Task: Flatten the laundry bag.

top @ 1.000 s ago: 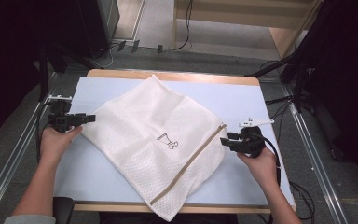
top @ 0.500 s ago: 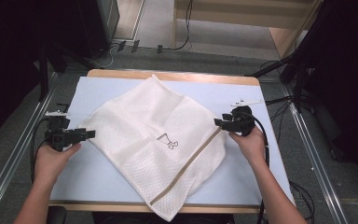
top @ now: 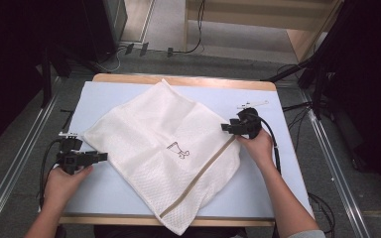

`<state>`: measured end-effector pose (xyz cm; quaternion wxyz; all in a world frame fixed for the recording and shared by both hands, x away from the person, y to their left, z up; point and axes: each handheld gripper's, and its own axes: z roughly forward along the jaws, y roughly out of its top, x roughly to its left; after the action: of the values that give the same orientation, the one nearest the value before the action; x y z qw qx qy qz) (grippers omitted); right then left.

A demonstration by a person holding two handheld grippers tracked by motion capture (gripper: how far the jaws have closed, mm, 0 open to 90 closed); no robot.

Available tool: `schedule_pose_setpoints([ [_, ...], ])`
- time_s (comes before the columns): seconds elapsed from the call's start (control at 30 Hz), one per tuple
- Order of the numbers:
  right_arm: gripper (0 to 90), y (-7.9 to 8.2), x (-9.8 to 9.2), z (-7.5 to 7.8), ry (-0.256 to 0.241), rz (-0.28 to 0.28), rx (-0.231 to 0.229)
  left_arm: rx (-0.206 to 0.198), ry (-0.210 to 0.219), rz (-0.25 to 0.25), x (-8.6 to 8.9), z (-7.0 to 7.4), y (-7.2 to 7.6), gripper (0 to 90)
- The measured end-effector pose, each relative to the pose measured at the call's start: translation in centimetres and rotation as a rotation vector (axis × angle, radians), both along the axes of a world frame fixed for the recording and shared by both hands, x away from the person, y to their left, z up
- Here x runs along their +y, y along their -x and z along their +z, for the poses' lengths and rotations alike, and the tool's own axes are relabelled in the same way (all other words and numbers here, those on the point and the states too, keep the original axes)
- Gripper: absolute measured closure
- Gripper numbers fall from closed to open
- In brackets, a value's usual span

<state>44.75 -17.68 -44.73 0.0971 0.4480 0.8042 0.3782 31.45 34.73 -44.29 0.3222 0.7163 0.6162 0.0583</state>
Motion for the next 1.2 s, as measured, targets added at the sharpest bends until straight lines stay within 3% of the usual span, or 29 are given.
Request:
schedule_pose_setpoints([
  [0.07, 51.6, -0.1, 0.1, -0.4, 0.010, 0.004, 0.016, 0.007, 0.023, 0.002, -0.5, -0.1, -0.2, 46.7],
  [0.2, 56.4, -0.1, 0.3, -0.9, 0.026, 0.011, 0.047, 0.004, -0.002, 0.005, -1.4, -0.1, -0.6, 51.2],
  [0.23, 58.0, -0.2, 0.3, -1.0, 0.029, 0.015, 0.053, 0.010, 0.010, 0.004, -1.5, -0.2, -0.7, 55.2],
  [0.4, 67.2, -0.2, 0.7, -1.5, 0.052, 0.025, 0.089, 0.014, -0.008, -0.029, -2.1, -0.3, -1.5, 77.1],
  [0.5, 76.1, -0.2, 0.8, -1.6, 0.046, 0.022, 0.105, 0.009, 0.017, -0.036, -2.0, -0.2, -1.7, 86.5],
  [0.63, 84.1, 0.0, 0.9, -1.3, 0.053, 0.040, 0.121, -0.004, 0.034, -0.040, -1.6, 0.2, -2.2, 88.3],
  [0.83, 83.6, 1.0, 0.7, -0.3, 0.062, 0.052, 0.114, -0.034, 0.041, -0.029, -1.3, 0.8, -3.6, 88.5],
  [1.2, 83.4, 4.3, 1.2, -0.1, 0.069, 0.088, 0.116, -0.057, 0.063, -0.028, -0.8, 0.7, -8.0, 88.1],
])
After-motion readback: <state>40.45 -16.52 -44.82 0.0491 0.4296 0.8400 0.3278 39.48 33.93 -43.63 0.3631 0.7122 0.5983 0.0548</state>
